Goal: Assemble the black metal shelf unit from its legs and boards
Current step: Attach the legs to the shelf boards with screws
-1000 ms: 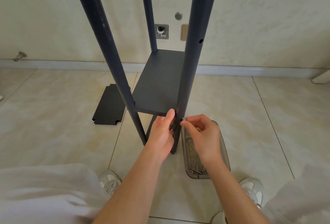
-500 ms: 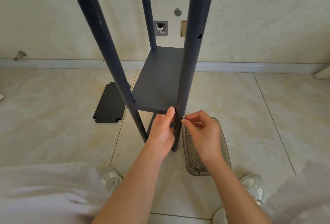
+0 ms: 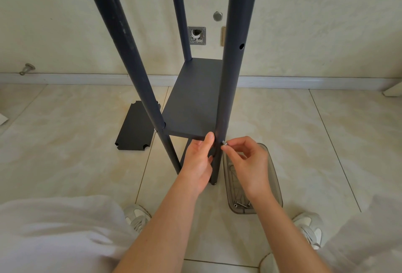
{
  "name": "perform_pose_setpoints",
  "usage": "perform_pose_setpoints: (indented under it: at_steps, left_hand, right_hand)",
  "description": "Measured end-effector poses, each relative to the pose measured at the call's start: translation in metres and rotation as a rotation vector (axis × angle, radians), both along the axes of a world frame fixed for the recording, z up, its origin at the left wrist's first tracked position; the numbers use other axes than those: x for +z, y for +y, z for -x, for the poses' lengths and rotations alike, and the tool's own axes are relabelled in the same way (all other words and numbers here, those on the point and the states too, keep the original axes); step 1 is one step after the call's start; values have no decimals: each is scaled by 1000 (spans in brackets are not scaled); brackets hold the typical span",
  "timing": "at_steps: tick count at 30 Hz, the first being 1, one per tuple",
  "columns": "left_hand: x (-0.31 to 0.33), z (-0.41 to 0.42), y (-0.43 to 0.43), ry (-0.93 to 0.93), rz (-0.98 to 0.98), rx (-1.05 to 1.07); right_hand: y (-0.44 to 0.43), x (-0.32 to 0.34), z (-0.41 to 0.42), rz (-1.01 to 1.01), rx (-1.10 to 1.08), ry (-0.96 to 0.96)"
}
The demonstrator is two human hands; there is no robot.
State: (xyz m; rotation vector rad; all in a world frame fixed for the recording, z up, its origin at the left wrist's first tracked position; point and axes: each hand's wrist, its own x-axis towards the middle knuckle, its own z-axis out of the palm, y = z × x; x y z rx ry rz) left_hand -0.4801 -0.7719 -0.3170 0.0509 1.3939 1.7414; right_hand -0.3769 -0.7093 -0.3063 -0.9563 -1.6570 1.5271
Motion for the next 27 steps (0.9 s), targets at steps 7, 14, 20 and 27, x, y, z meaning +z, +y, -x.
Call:
perform_pose_setpoints:
  at_steps: [7,14,20,27]
  left_hand:
    - [0,2,-4,-2,-40,-4]
    - [-3,3,-1,25,15,20]
    - [-3,4,4,20,68,40]
    - [-4,3,8,36,106,0]
  right_hand:
    - [-7,1,2,66,-22,38]
    - [-8,3,2,6,-9,20]
    - [6,10,-2,-96,124,-45]
    - [39,20,-2,-263,504,-160]
